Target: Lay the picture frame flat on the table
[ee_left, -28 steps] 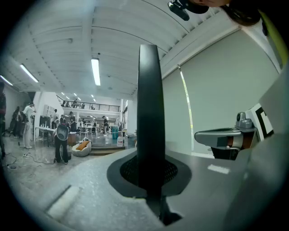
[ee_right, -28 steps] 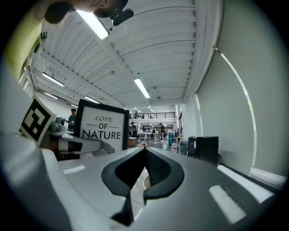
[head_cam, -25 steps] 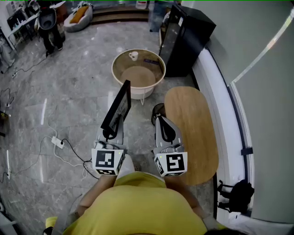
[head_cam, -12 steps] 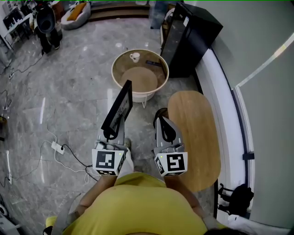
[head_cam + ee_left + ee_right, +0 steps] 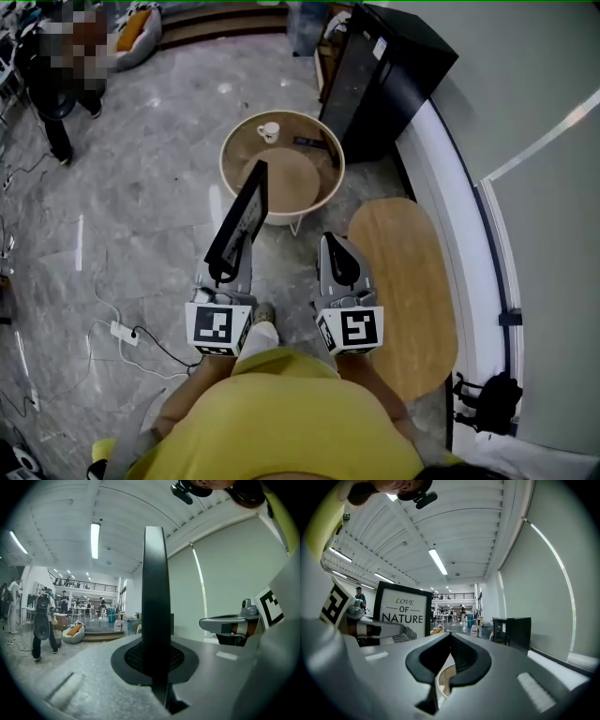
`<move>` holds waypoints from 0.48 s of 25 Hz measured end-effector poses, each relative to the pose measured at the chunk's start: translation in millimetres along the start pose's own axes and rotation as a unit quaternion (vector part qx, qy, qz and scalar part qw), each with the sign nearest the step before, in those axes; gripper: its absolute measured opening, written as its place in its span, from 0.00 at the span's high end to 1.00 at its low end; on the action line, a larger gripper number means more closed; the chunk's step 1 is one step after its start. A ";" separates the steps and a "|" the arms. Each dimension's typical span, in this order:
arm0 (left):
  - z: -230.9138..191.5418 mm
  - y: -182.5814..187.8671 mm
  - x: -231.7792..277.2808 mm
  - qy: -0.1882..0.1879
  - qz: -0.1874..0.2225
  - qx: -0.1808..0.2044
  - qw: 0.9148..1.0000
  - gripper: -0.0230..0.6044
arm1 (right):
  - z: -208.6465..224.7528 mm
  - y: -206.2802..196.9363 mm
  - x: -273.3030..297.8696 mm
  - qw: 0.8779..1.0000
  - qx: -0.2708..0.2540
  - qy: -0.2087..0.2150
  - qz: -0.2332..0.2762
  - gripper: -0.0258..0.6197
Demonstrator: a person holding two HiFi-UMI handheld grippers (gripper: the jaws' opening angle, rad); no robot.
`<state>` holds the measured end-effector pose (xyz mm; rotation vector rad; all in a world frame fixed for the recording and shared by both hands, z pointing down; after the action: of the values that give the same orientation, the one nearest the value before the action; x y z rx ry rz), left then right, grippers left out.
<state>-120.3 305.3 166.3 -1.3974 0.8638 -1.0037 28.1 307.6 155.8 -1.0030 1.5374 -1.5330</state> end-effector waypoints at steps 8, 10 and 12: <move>-36.9 -5.4 46.6 -0.032 -0.004 -0.011 0.999 0.95 | 4.6 -3.7 50.6 0.999 -0.004 -0.030 -0.015 0.96; -40.2 -7.8 51.3 -0.034 -0.006 -0.014 0.999 0.95 | 5.5 -6.4 54.5 0.999 -0.004 -0.032 -0.021 0.96; -42.1 -12.6 55.2 -0.037 -0.012 -0.019 0.999 0.95 | 7.1 -9.7 57.8 0.999 -0.002 -0.035 -0.027 0.96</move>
<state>-140.0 239.6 182.9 -1.4711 0.8171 -0.9521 10.2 252.5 166.9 -1.0968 1.4774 -1.5149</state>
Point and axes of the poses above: the fingertips, and each gripper's own axes: x forward along the fingers, z to its right, y out of its top, the point moved 1 cm from there along -x, backward along the fingers, and after that the axes turned 2 degrees about x, right-handed, at the moved point
